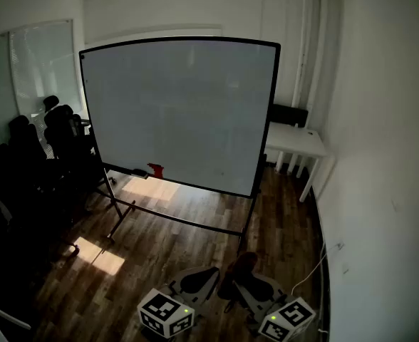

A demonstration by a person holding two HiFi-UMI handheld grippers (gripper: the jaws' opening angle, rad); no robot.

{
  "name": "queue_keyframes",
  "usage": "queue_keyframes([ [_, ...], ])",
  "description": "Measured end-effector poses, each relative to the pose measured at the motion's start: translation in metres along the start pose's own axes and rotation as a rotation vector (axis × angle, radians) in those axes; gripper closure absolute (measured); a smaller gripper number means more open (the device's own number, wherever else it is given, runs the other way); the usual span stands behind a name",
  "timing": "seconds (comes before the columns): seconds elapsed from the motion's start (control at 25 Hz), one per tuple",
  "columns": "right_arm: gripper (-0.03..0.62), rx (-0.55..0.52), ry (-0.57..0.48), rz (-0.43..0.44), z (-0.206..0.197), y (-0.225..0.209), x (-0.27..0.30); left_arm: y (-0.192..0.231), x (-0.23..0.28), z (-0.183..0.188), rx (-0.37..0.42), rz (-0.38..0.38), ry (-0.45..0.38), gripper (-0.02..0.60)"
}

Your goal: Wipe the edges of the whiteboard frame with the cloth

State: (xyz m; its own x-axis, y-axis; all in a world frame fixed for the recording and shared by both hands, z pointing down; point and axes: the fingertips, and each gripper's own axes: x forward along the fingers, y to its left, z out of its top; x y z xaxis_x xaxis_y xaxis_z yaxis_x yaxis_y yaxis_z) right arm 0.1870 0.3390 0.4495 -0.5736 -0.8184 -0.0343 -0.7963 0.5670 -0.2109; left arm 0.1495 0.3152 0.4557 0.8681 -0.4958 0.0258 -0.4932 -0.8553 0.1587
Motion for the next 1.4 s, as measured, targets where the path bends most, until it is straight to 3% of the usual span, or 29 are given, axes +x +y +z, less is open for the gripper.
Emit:
queue_keyframes([
  [0.52, 0.523, 0.035, -0.009, 0.025, 0.002, 0.004, -0.007, -0.007, -0.002, -0.001, 0.001, 0.001, 0.0, 0.572],
  [0.88, 0.523, -0.045, -0.056, -0.006, 0.037, -0.022, -0.019, -0.004, 0.013, 0.023, 0.076, 0.001, -0.014, 0.572],
  [1.4, 0.523, -0.039, -0.079, 0.026, 0.048, -0.054, -0.029, -0.016, 0.053, 0.029, 0.073, 0.032, -0.007, 0.572],
])
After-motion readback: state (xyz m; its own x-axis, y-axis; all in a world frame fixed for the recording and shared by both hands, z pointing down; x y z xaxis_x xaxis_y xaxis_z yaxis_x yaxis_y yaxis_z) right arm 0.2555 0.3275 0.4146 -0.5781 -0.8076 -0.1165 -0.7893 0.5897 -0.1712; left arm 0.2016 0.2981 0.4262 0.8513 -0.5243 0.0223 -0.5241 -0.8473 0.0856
